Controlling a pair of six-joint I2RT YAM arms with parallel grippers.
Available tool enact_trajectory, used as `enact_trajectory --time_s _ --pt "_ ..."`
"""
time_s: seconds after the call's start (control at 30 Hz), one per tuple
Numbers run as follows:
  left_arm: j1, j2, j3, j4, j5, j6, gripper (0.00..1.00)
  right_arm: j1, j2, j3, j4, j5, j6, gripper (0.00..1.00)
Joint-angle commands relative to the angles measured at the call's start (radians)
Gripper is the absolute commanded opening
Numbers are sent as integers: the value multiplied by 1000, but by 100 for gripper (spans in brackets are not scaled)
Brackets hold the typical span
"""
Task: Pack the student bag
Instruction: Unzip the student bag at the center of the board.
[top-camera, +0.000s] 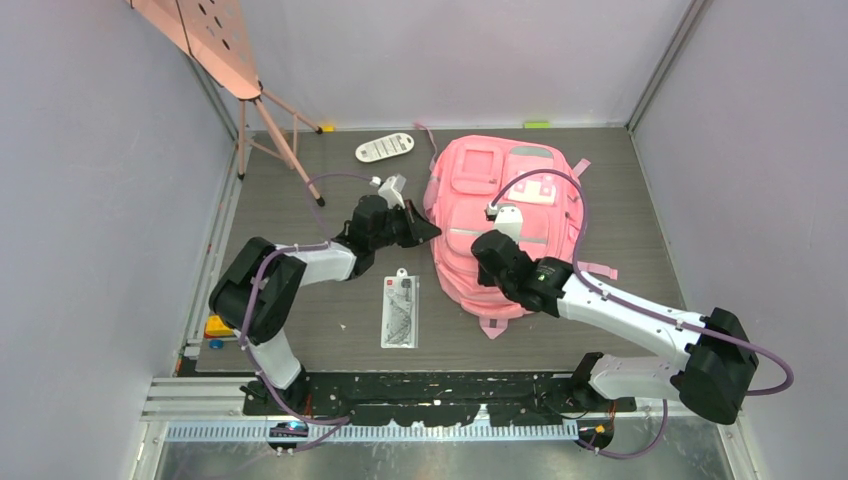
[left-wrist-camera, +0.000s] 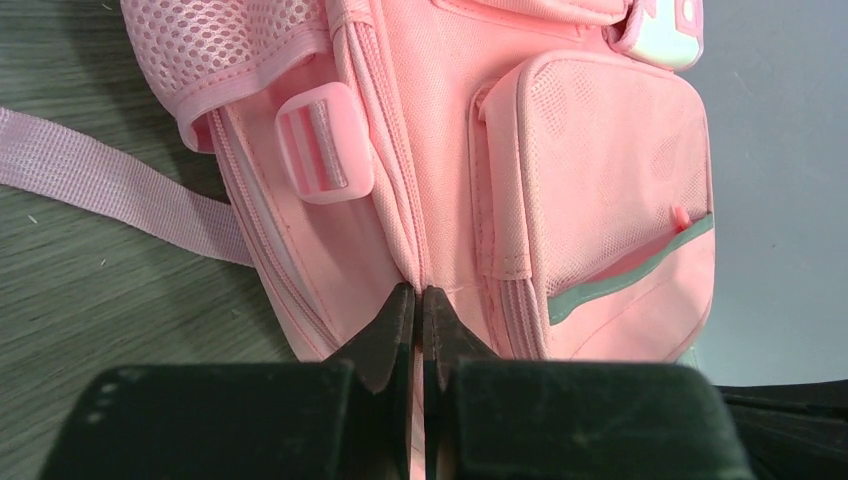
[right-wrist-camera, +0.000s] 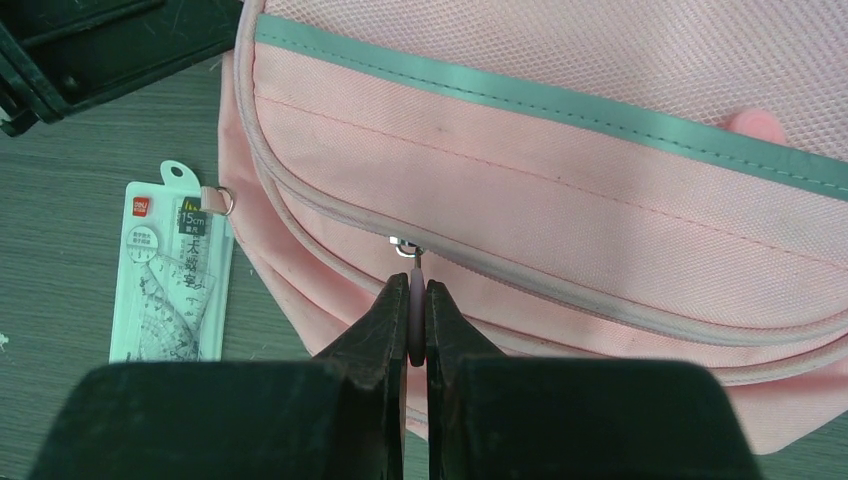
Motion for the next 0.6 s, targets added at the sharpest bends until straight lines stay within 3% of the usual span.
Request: enact_trajectory --time_s 0.0,0.27,0.57 --pt "-50 -1 -69 224 9 -30 0 5 14 1 52 42 38 0" --pt "-159 -47 -166 329 -113 -69 0 70 77 -1 124 49 66 1" --pt "-206 -100 -199 332 -133 -96 0 92 128 33 221 -3 60 1"
